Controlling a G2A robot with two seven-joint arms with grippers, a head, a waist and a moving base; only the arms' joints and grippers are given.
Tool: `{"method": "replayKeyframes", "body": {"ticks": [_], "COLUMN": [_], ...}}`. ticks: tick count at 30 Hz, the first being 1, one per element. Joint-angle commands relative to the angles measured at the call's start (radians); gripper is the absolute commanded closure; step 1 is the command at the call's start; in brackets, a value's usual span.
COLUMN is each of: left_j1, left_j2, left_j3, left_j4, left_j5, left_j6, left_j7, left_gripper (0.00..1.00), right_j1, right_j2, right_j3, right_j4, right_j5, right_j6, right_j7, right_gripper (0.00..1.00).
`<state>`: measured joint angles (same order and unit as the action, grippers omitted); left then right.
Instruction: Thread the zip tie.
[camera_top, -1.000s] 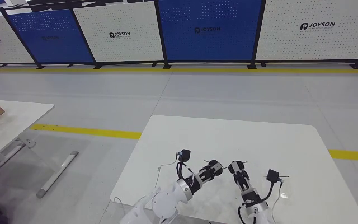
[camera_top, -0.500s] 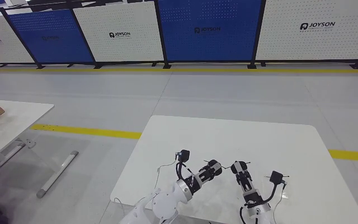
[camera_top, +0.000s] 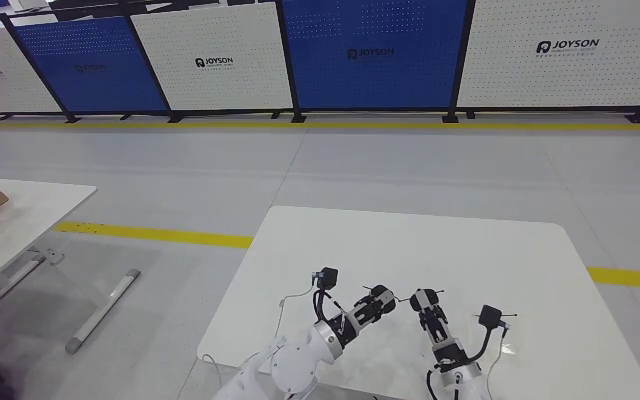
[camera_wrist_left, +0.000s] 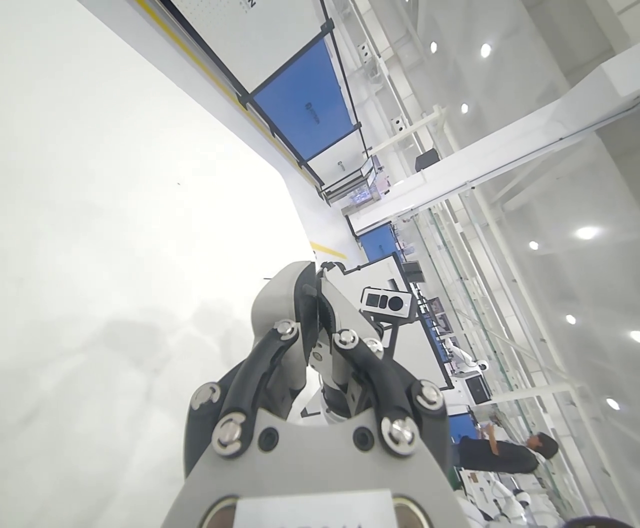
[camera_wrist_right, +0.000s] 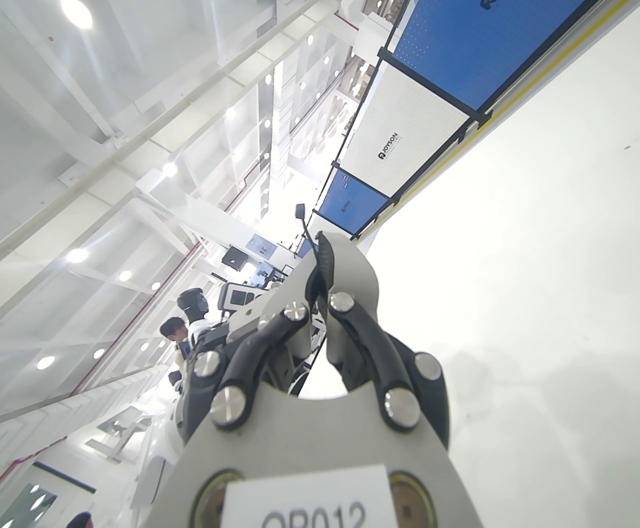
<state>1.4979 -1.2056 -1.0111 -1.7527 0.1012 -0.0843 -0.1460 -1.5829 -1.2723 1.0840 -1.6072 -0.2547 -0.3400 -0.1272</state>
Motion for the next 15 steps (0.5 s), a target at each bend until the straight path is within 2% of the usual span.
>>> {"method": "replayKeyframes", "body": {"ticks": [1, 15], "left_j1": [-0.001, -0.016], "left_j2": [0.0, -0.003], "left_j3": [0.002, 0.009], "left_j4": [0.001, 0.014], "left_j5": [0.004, 0.004], "left_j6": [0.003, 0.016], "left_j7": [0.002, 0.005], "left_gripper": [1.0, 1.0], "right_j1": [-0.002, -0.005], "right_j2": [0.0, -0.003], "right_j3": [0.002, 0.007], "right_j4": [-0.002, -0.001], "right_j5": [0.0, -0.009], "right_j6": [0.0, 0.0], "right_j7": [0.001, -0.006], "right_gripper": [0.97, 0.84]}}
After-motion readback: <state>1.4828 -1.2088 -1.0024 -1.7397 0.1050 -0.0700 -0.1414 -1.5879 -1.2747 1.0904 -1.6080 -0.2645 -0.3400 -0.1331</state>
